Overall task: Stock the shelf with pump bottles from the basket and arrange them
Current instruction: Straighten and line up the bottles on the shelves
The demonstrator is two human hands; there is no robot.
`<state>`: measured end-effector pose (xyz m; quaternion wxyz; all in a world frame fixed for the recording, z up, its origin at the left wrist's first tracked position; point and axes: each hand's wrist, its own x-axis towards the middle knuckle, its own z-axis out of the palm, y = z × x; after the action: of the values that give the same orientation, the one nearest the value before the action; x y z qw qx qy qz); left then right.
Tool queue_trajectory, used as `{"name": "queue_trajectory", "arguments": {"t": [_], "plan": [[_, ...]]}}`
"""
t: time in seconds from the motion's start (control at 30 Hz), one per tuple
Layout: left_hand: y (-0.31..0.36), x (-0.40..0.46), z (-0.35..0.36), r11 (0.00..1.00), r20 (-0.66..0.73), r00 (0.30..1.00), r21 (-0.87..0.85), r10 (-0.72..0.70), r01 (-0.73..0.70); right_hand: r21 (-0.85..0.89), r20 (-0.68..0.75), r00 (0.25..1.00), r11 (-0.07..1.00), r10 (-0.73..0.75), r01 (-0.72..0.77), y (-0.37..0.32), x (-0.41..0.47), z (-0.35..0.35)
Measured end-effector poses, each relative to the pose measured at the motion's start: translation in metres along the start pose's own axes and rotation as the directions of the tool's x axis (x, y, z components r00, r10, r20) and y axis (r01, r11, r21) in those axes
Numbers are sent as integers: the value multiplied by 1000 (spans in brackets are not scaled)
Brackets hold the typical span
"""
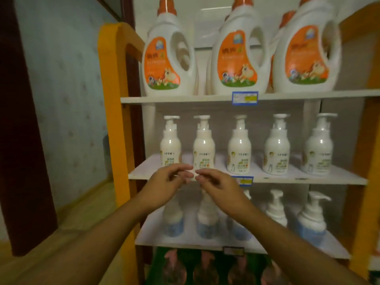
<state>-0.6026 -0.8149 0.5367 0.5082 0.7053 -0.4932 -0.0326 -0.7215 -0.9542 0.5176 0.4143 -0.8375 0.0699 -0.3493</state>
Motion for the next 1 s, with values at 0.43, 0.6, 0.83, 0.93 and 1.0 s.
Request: {"name": "queue_trajectory", "arguments": {"t": [0.43,0.6,0.83,0.93,1.0], "plan": [[5,55,27,981,152,971,82,-184,173,-68,19,982,981,186,-184,15,56,-41],[-10,65,24,975,203,955,102,-215,197,-61,96,977,981,192,-186,21,60,-32],[-18,64,25,969,203,948,62,-245,237,-92,79,978,978,193,-186,22,58,-30],[-11,63,25,965,214,941,60,-263,256,-87,77,977,978,197,-190,21,58,-32],[-9,61,28,973,195,953,73,-230,220,-82,85,978,980,189,-183,22,57,-32]]}}
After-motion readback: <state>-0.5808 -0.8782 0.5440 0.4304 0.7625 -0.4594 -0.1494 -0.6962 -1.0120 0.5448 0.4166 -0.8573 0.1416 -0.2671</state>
